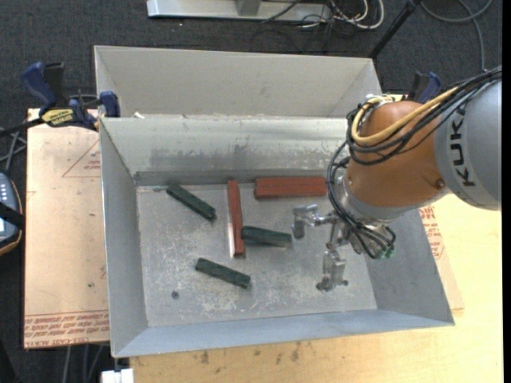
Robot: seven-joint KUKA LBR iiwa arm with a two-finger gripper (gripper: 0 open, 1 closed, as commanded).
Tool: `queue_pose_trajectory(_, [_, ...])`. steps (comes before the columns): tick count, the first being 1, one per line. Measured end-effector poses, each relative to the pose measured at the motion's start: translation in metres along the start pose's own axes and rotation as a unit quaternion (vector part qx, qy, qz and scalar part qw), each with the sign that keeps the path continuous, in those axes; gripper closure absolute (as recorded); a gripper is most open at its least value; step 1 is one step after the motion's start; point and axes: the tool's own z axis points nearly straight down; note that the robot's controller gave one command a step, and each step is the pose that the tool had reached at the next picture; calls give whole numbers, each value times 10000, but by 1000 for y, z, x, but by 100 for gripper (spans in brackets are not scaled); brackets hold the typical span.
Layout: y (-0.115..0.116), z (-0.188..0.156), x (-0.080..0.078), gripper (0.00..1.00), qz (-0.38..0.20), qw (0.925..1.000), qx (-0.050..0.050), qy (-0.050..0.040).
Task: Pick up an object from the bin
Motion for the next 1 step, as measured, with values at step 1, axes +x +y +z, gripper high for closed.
queue_pose_trajectory(1, [9,7,-7,0,-677,9977,10,-21])
